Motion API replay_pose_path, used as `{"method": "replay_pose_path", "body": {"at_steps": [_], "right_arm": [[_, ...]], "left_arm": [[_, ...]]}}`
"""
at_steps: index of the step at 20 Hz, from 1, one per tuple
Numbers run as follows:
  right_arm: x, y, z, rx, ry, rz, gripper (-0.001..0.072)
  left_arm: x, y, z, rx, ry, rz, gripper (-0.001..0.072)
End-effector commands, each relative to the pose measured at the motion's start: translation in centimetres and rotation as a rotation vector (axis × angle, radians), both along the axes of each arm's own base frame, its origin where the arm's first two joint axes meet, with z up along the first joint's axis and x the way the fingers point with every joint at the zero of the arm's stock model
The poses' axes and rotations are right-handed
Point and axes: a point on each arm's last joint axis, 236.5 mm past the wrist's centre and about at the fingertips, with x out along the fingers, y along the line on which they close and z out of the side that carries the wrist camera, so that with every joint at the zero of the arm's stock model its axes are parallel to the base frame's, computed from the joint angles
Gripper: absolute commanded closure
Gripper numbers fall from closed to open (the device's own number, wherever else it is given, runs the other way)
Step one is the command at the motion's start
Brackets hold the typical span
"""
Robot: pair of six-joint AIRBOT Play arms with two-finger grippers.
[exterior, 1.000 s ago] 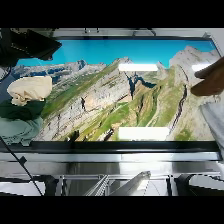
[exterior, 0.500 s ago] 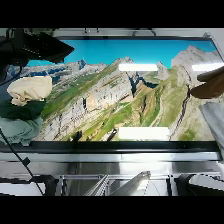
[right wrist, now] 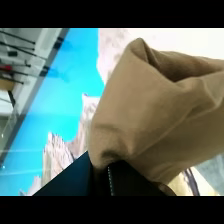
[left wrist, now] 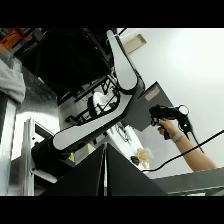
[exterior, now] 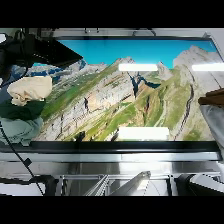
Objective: Fold the shirts.
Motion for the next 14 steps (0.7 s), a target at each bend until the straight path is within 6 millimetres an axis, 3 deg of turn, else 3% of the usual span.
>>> {"method": "replay_pose_path", "body": {"at_steps": [1, 3, 4, 6, 7, 10, 14], "right_arm": [[-3.5, 1.4, -3.1, 0.090, 0.207, -0.010, 0.0692], [-8.3, 0.5, -5.9, 0.078, 0.449, -0.113, 0.0692], [-12.0, -0.5, -7.1, 0.042, 0.603, -0.200, 0.0692], [-18.6, -2.8, -7.2, -0.075, 0.835, -0.345, 0.0692], [-20.8, -3.6, -6.8, -0.123, 0.908, -0.389, 0.0691], [-22.9, -4.3, -7.6, -0.151, 1.000, -0.416, 0.0689], [-23.6, -3.0, -13.6, -0.088, 1.065, -0.355, 0.0689]], "left_arm": [[-0.1, 0.0, -1.5, 0.067, -0.001, -0.004, 0.0707], [-0.1, 0.0, -1.5, 0.068, -0.001, -0.004, 0.0707], [-0.1, 0.0, -1.5, 0.067, -0.001, -0.004, 0.0707], [-0.1, 0.0, -1.5, 0.067, -0.002, -0.004, 0.0707], [-0.1, 0.0, -1.5, 0.067, -0.003, -0.004, 0.0706], [-0.1, 0.0, -1.5, 0.058, -0.032, -0.004, 0.0706], [-0.1, 0.0, -1.5, 0.058, -0.034, -0.005, 0.0706]]}}
